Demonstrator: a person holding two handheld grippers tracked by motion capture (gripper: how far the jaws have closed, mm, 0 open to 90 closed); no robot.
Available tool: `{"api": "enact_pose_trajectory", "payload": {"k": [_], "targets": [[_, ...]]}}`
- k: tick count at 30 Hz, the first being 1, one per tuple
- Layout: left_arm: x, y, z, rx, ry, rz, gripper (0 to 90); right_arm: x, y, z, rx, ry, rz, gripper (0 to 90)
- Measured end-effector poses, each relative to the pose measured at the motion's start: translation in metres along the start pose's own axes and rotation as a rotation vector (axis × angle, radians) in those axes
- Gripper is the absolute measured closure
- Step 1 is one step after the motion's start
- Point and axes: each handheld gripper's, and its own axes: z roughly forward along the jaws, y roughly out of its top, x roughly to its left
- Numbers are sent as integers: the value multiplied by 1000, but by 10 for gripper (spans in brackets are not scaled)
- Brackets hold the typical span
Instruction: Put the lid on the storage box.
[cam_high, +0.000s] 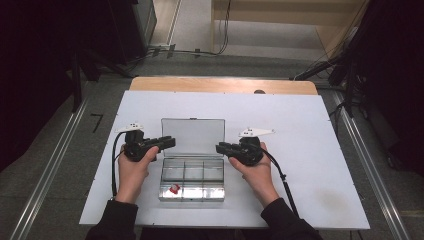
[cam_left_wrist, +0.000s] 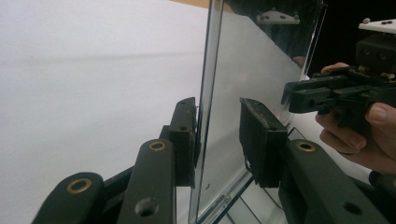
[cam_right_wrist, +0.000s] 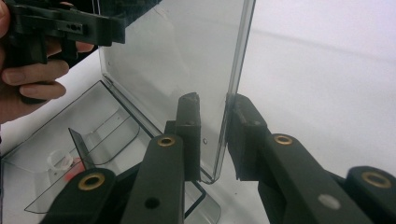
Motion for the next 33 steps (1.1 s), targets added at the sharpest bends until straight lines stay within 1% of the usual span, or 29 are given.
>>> {"api": "enact_pose_trajectory", "payload": {"k": [4, 6, 14, 16, 18, 24, 33], "targets": [[-1, -1, -2, -5, -10, 18, 670, 0, 1, -1, 0, 4, -3, 731], [-2, -1, -3, -5, -10, 30, 669, 0, 3, -3, -8, 5, -4, 704], [-4, -3, -6, -16, -19, 42, 663, 8, 19, -15, -31, -14, -17, 578], [-5, -4, -7, -16, -22, 47, 660, 9, 23, -17, -40, -12, -16, 554], [-6, -4, -7, -17, -24, 50, 659, 10, 26, -20, -48, -9, -27, 540], [-7, -5, -10, -18, -34, 48, 655, 14, 36, -25, -64, -10, -46, 544], [-8, -8, -13, -22, -45, 67, 655, 22, 43, -30, -77, 5, -77, 600]]}}
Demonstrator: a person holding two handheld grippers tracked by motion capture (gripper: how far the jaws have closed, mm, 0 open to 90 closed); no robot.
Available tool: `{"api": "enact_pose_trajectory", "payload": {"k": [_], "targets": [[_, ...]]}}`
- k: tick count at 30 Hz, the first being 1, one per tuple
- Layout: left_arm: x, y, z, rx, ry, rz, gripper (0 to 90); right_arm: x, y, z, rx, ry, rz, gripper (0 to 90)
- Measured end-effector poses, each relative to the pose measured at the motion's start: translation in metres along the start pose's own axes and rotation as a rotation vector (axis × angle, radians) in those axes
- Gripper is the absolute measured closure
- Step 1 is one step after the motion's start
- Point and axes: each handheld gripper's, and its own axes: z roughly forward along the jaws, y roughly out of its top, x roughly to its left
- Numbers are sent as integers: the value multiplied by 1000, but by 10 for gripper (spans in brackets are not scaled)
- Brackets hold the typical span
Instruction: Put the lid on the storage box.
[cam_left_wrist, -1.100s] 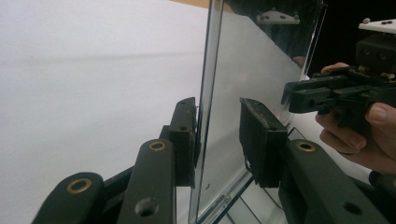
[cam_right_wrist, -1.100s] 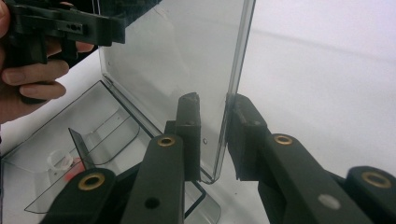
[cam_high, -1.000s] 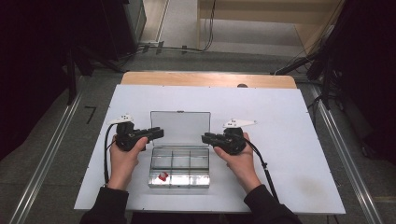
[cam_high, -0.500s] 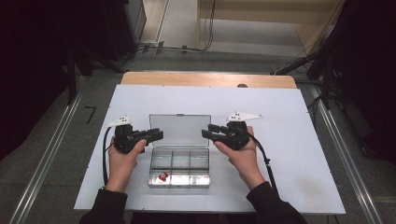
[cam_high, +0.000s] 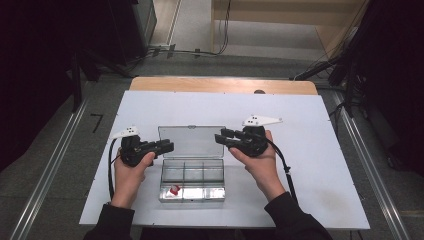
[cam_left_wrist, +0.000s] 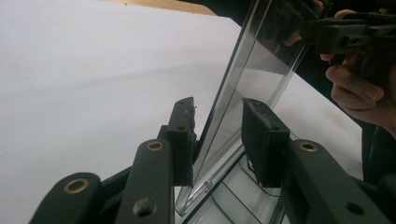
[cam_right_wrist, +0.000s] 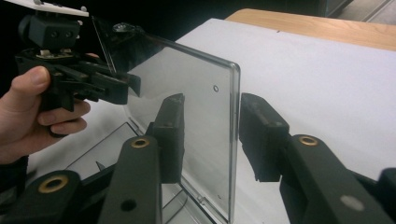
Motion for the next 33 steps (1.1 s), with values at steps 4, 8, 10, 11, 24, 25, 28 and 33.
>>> {"api": "enact_pose_trajectory", "payload": {"k": [4, 8, 10, 11, 24, 25, 28, 33], "targets": [[-1, -1, -1, -1, -3, 8, 651, 3, 1, -1, -1, -5, -14, 630], [-2, -1, -1, 3, -2, 21, 646, 4, 0, -2, 1, -14, -22, 670], [-2, -1, -1, 3, -2, 25, 643, 5, -1, -2, 2, -15, -21, 689], [-2, -1, -1, 2, -2, 25, 642, 5, -1, -3, 1, -15, -23, 698], [-5, -1, -3, 8, 5, 32, 607, 8, -5, -5, -13, -7, -22, 702], [-6, 0, -4, 8, 9, 32, 588, 9, -5, -6, -13, -10, -25, 701], [-8, 0, -8, 10, 43, 40, 562, 11, -6, -7, -15, -11, -28, 699], [-8, -3, -23, 7, 63, 32, 566, 13, -8, -9, -13, -9, -35, 696]]}}
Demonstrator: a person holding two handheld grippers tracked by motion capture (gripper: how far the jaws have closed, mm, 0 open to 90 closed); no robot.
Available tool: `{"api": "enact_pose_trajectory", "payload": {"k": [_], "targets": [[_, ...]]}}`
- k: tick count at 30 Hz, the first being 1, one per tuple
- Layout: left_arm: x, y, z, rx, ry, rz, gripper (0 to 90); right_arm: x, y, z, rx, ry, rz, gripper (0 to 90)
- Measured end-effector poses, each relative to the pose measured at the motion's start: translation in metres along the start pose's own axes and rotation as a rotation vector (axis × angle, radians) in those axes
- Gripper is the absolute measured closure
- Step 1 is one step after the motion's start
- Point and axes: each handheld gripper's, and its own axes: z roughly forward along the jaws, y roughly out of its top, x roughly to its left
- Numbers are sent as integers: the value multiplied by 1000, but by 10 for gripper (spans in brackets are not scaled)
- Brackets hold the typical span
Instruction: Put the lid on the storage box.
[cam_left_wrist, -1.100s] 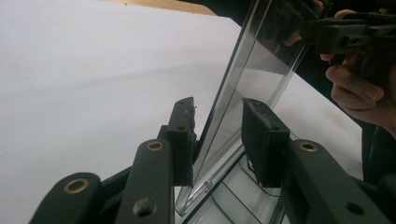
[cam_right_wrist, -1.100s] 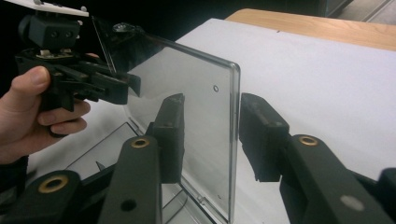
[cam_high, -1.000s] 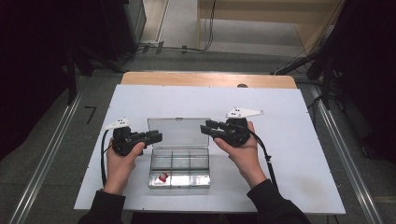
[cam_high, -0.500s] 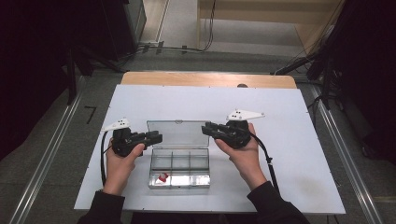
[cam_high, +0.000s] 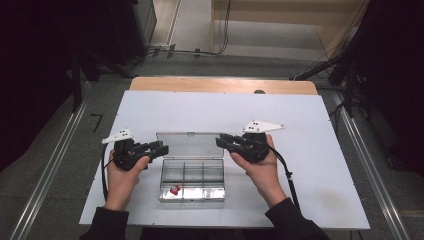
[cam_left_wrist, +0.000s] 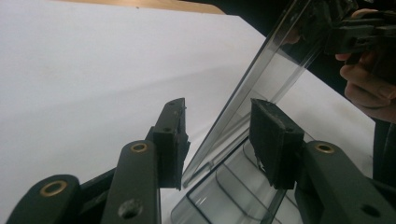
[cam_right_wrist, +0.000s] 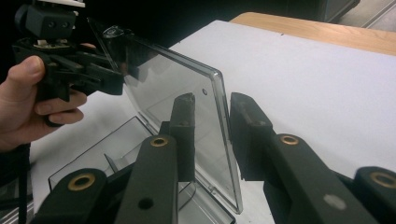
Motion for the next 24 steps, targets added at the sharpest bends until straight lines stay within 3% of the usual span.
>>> {"api": "enact_pose_trajectory", "payload": {"k": [7, 11, 15, 24], "targets": [[-1, -10, -17, 14, 20, -25, 679, 4, -2, -2, -3, -10, -14, 692], [-3, -16, -22, 21, -6, -20, 774, 6, -4, -3, -8, -7, -20, 687], [-10, -18, -22, 35, -28, 12, 891, 8, -5, -5, -6, -7, -23, 683], [-17, -20, -17, 35, -64, 27, 900, 13, -9, -8, -8, -8, -34, 669]]}}
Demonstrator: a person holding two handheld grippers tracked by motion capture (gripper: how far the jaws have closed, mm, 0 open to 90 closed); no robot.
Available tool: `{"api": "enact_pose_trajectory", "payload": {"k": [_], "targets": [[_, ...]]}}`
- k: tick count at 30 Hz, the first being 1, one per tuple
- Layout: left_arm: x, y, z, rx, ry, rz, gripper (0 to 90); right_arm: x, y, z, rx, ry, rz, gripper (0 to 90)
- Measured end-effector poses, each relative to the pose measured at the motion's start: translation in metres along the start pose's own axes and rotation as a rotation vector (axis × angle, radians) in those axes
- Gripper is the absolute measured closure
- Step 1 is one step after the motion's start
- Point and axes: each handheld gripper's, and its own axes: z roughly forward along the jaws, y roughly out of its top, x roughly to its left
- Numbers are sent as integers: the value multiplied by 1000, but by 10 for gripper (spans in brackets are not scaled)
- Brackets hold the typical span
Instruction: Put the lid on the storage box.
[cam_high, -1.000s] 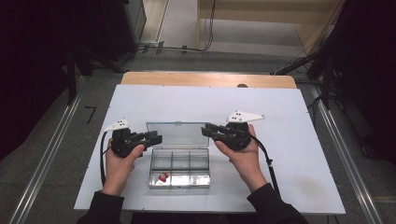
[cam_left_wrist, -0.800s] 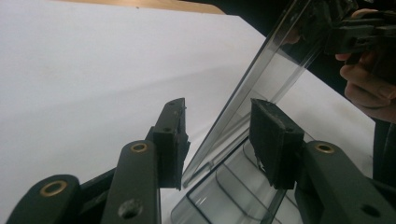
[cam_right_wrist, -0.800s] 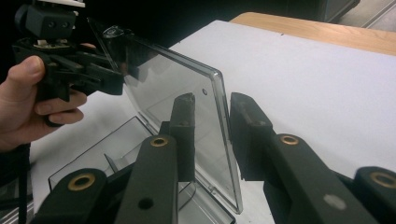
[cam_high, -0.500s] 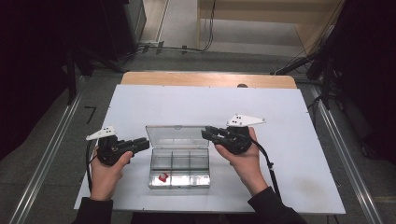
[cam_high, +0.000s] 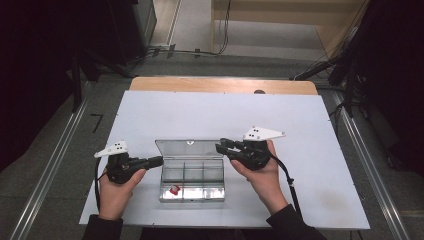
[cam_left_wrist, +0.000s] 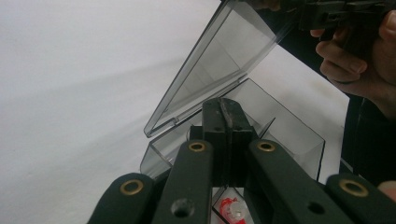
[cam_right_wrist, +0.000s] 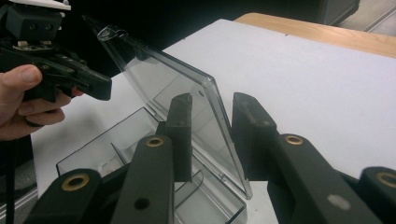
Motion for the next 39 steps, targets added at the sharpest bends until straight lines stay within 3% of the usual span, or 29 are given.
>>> {"api": "enact_pose_trajectory", "payload": {"k": [20, 39], "targets": [[-8, -5, 5, -7, 4, 57, 900, 12, -8, -6, 10, -13, -53, 638], [-6, -7, 5, -21, 9, 37, 900, 18, -12, -8, 40, -10, -83, 586]]}}
